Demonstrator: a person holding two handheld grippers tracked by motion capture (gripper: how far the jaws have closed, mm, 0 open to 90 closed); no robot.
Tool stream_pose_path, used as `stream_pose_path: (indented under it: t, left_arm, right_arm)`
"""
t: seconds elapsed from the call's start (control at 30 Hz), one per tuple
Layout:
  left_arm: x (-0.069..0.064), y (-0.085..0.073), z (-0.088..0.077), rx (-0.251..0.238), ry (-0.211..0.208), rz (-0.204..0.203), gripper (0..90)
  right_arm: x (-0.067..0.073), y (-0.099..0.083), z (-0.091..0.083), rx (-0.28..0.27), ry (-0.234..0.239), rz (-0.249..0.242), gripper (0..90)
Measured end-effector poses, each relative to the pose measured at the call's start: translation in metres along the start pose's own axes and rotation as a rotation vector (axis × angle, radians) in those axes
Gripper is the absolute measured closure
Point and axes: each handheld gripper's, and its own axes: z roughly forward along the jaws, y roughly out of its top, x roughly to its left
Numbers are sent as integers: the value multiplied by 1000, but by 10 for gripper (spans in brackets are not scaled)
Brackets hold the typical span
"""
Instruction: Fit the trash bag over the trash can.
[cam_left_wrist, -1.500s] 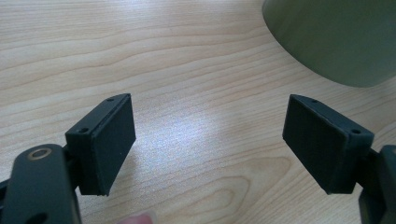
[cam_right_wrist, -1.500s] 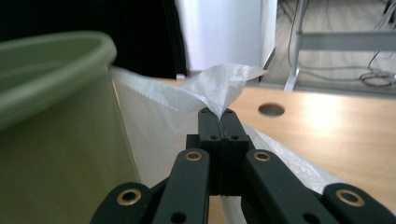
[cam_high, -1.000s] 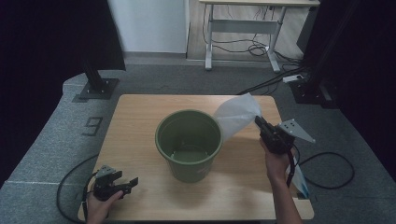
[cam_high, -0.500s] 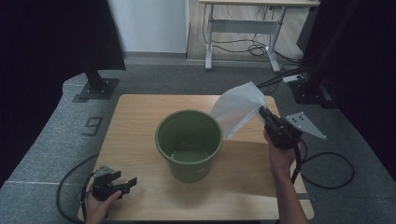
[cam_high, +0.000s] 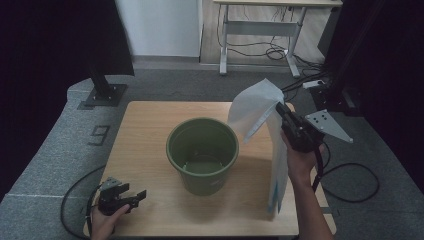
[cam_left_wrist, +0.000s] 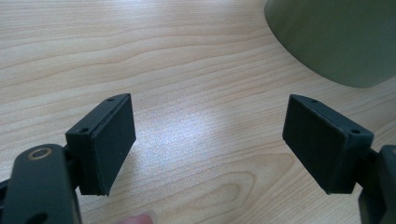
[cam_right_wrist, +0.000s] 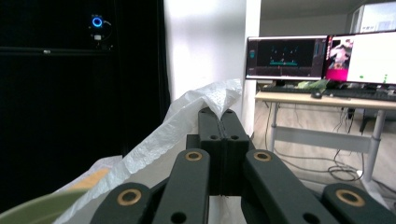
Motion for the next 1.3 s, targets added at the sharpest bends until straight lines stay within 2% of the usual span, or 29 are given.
stream_pose_path:
  t: [0.17,0.27,0.4,0.53,0.63,0.67,0.7,0.73,0.83,1.13,1.3]
  left_arm:
    - [1,0,0,6,-1,1,170]
    - [2,0,-1,5,1,-1,171]
    - [2,0,-1,4,1,-2,171]
    - [2,0,0,6,2,-1,171]
    - [2,-1,0,8,1,-3,171]
    - [3,-1,0,10,-5,-7,171]
    - [3,-1,0,10,-5,-7,172]
    - [3,-1,0,12,-12,-12,173]
    - [2,-1,1,18,-13,-7,173]
    - [1,-1,2,28,-16,0,174]
    - [1,-1,3,37,-20,5,174]
  right_arm:
    - [6,16,1,-29,-11,-26,889]
    - [12,18,2,-29,-4,-42,889]
    - [22,10,4,-13,9,-68,888]
    - [40,-14,10,35,50,-109,889]
    - [47,-24,11,52,73,-116,888]
    - [54,-35,10,66,93,-116,888]
    - [54,-35,10,66,93,-116,888]
    - [60,-45,8,82,115,-117,888]
    - [67,-55,4,96,145,-120,888]
    - [84,-63,-1,115,225,-124,888]
    - [95,-56,-3,106,258,-144,887]
